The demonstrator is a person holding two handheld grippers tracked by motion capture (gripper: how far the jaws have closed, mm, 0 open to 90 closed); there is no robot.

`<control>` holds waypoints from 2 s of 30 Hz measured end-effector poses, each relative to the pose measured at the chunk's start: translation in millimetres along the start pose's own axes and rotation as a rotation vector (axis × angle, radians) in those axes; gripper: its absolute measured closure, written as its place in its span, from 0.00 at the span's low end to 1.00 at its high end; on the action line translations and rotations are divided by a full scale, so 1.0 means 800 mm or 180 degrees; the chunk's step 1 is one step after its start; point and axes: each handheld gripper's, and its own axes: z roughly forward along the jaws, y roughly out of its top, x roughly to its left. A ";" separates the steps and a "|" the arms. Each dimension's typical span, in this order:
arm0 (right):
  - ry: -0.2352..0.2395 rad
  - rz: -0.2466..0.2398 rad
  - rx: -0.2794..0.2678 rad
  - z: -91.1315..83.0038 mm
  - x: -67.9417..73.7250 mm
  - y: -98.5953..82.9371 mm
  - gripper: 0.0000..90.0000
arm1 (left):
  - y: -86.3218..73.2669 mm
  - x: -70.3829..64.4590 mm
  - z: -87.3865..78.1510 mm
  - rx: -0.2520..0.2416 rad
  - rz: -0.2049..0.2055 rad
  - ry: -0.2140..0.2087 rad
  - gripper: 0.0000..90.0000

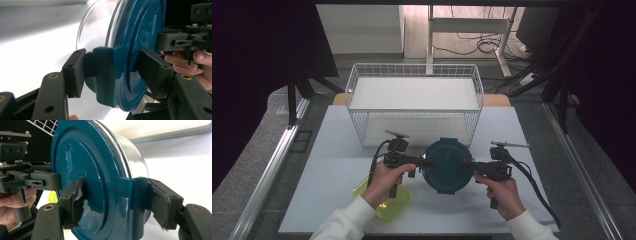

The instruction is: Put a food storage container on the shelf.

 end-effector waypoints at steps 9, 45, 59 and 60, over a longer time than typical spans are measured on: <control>0.0018 -0.0082 -0.0032 -0.003 0.012 0.011 0.36 | 0.006 -0.006 -0.012 -0.0054 0.0034 0.0010 0.45; 0.0069 -0.0243 -0.0174 -0.018 0.059 0.050 0.36 | 0.039 -0.031 -0.062 -0.0256 0.0189 0.0046 0.46; 0.0089 -0.0325 -0.0216 -0.021 0.079 0.066 0.36 | 0.050 -0.039 -0.082 -0.0368 0.0225 0.0068 0.46; 0.0087 -0.0335 -0.0215 -0.021 0.080 0.067 0.36 | 0.051 -0.039 -0.083 -0.0381 0.0221 0.0064 0.46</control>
